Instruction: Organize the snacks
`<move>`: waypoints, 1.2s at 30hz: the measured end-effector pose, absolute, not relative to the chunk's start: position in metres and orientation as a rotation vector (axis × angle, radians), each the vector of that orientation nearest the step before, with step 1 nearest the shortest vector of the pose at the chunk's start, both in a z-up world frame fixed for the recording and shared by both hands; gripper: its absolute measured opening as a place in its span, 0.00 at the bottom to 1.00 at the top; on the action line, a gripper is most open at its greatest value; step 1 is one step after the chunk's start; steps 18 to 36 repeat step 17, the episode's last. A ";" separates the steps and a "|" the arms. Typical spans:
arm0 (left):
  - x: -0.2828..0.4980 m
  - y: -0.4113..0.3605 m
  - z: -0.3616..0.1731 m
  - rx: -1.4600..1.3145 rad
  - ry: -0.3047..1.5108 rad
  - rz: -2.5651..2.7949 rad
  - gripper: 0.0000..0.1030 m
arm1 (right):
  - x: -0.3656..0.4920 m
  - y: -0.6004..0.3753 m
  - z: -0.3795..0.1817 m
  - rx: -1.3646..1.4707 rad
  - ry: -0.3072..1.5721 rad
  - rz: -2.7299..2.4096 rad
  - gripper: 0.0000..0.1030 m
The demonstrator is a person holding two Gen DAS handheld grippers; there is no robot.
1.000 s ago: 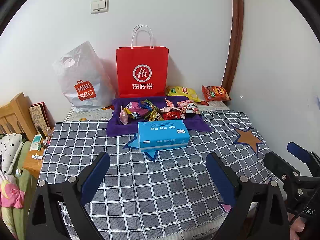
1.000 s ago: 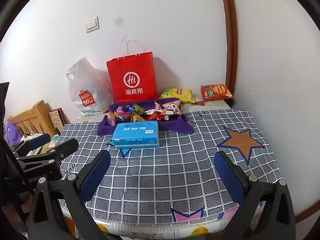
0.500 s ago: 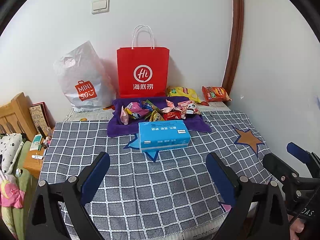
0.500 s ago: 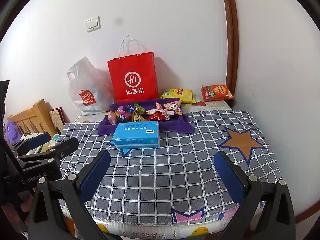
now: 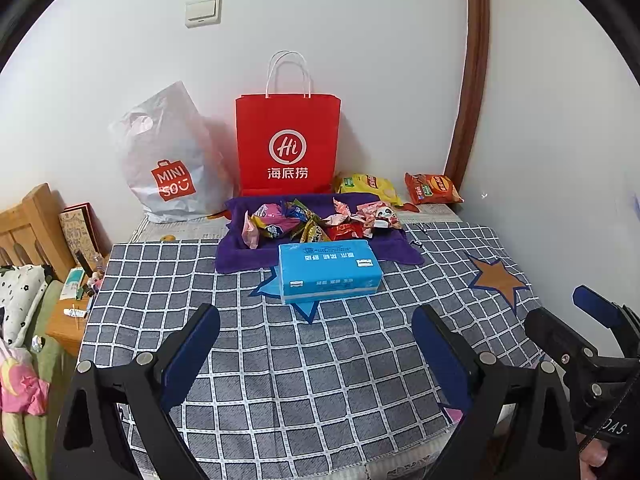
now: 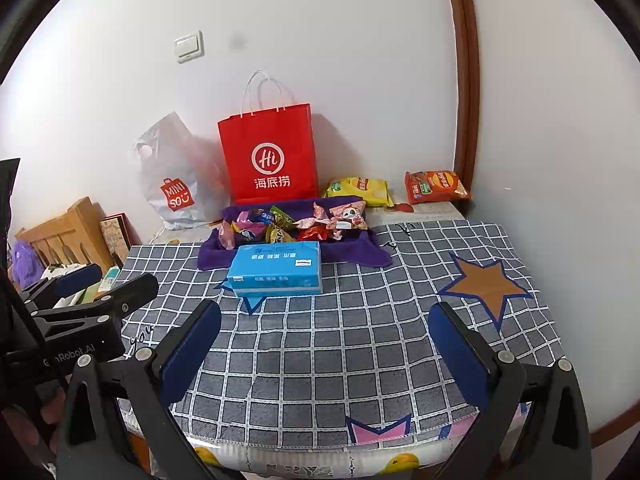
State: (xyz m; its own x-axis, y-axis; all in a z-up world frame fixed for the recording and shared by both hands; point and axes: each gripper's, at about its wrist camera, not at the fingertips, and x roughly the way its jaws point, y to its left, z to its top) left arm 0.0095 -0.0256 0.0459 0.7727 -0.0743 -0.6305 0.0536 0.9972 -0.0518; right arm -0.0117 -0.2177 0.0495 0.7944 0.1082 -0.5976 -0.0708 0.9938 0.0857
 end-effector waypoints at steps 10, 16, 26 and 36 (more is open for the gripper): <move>0.009 -0.024 0.046 -0.032 0.683 -0.068 0.94 | -0.012 -0.217 0.050 0.058 0.643 0.101 0.99; 0.008 -0.023 0.047 -0.032 0.681 -0.067 0.94 | -0.013 -0.215 0.050 0.050 0.636 0.103 0.99; 0.008 -0.022 0.048 -0.030 0.678 -0.068 0.94 | -0.012 -0.215 0.051 0.050 0.637 0.103 0.99; 0.008 -0.022 0.048 -0.030 0.678 -0.068 0.94 | -0.012 -0.215 0.051 0.050 0.637 0.103 0.99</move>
